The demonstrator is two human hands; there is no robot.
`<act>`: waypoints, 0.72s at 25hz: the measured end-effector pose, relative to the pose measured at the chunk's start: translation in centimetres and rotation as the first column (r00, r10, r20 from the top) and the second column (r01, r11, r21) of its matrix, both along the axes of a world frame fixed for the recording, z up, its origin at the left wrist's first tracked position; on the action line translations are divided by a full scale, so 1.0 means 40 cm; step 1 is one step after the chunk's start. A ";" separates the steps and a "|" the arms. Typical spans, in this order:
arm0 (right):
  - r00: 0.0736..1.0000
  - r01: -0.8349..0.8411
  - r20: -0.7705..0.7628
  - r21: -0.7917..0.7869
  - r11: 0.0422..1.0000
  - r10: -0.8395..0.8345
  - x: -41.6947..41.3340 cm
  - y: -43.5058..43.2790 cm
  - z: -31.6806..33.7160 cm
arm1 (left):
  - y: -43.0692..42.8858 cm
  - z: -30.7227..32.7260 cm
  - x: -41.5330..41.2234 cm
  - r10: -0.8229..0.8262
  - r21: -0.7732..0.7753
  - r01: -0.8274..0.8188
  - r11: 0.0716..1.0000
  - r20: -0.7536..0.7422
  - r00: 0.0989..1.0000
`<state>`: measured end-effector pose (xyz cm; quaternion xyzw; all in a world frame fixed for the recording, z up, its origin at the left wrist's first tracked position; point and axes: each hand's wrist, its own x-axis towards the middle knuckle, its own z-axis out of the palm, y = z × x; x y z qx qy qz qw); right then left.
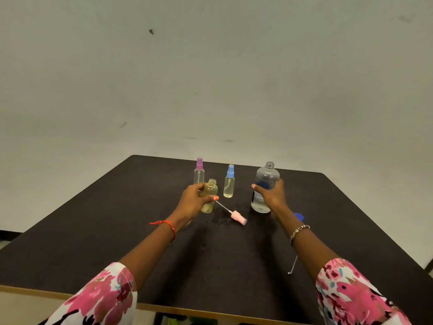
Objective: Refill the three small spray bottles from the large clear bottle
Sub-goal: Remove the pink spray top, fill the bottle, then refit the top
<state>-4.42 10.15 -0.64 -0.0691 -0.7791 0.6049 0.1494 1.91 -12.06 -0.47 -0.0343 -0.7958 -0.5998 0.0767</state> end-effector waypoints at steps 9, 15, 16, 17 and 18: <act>0.928 -0.052 -0.345 0.247 0.968 0.138 0.074 -0.007 0.075 | 0.028 0.034 0.003 0.063 0.104 -0.062 0.993 -0.006 0.998; 0.845 -0.060 -0.411 0.563 0.824 0.343 0.097 -0.024 0.140 | 0.057 0.056 0.029 0.062 0.175 -0.052 0.983 -0.049 0.997; 0.846 -0.045 -0.402 0.600 0.799 0.350 0.102 -0.023 0.144 | 0.060 0.063 0.035 0.059 0.173 -0.048 0.984 -0.057 0.997; 0.846 -0.035 -0.395 0.631 0.775 0.359 0.107 -0.024 0.150 | 0.062 0.069 0.039 0.056 0.173 -0.044 0.984 -0.065 0.996; 0.843 -0.025 -0.391 0.657 0.754 0.369 0.112 -0.025 0.155 | 0.063 0.076 0.044 0.050 0.177 -0.036 0.984 -0.074 0.996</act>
